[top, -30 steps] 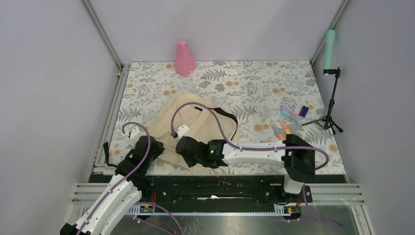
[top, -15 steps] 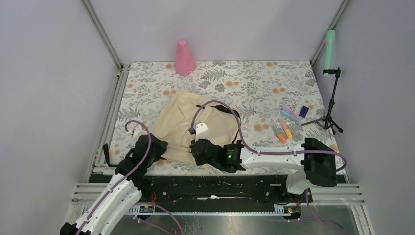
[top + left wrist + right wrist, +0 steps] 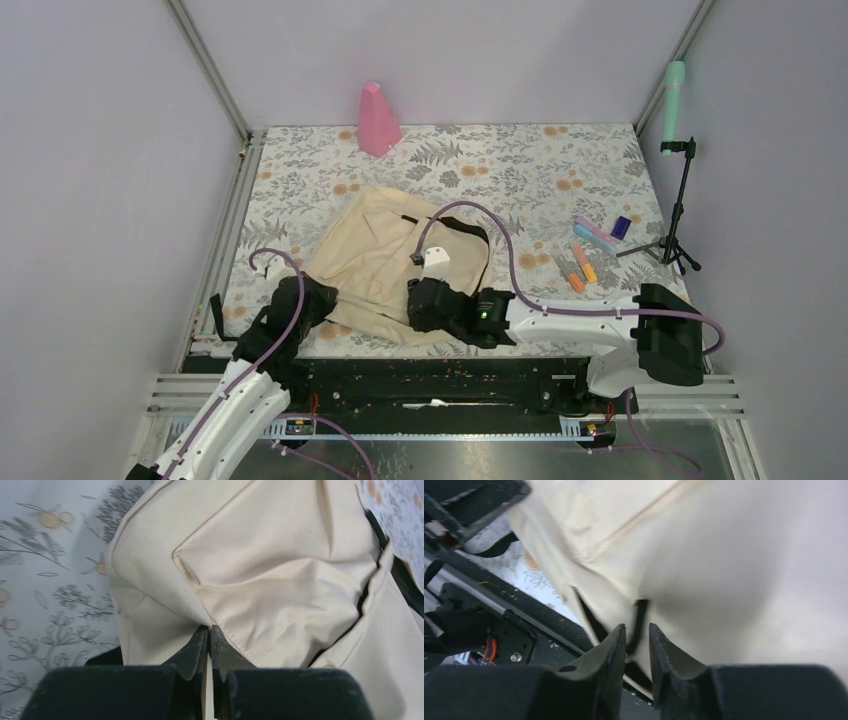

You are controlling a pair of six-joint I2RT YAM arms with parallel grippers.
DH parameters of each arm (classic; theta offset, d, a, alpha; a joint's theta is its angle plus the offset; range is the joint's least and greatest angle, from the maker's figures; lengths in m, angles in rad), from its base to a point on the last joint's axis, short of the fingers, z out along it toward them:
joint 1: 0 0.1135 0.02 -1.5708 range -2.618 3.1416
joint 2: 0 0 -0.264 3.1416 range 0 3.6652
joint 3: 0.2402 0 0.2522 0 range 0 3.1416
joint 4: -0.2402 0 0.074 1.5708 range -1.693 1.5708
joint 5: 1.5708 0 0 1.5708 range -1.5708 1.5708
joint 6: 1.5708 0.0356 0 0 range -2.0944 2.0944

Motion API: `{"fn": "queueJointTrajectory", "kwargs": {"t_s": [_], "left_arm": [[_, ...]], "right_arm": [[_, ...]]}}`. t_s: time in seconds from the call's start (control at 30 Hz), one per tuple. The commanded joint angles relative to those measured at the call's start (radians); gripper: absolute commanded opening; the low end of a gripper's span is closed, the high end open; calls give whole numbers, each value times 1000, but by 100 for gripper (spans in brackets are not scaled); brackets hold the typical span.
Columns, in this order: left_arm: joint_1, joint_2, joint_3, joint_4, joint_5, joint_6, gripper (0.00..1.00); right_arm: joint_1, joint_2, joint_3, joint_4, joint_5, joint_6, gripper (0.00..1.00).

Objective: Pack the student bag
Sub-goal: Zip the student bag at the center of the board.

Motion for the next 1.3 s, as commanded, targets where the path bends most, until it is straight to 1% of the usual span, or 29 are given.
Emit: {"fn": "queueJointTrajectory", "kwargs": {"t_s": [0.0, 0.17, 0.3, 0.33, 0.53, 0.67, 0.87, 1.0, 1.1, 1.17, 1.27], "left_arm": [[33, -18, -7, 17, -130, 50, 0], [33, -15, -14, 25, -115, 51, 0], [33, -17, -14, 24, -112, 53, 0], [33, -19, -14, 25, -113, 53, 0], [33, -20, -19, 30, -110, 53, 0], [33, -19, -22, 31, -107, 55, 0], [33, -23, -29, 34, -102, 51, 0], [33, -24, -33, 35, -100, 46, 0], [33, -24, -37, 41, -94, 42, 0], [33, -22, -39, 45, -90, 39, 0], [33, -19, -39, 48, -87, 40, 0]], "right_arm": [[-35, -65, -35, -82, 39, 7, 35], [-36, -39, -19, -46, 7, 1, 39], [-35, -4, 18, -43, -11, -27, 49], [-35, 2, 24, -41, -18, -27, 50], [-32, 77, 62, -31, -54, -17, 51], [-14, 135, 103, -56, -28, -7, 51], [-8, 254, 189, -176, 91, 4, 45], [-5, 300, 219, -224, 165, -6, 41], [-5, 343, 250, -270, 211, -7, 34], [-6, 371, 275, -295, 226, -4, 30], [-5, 404, 302, -303, 210, -5, 27]]}}
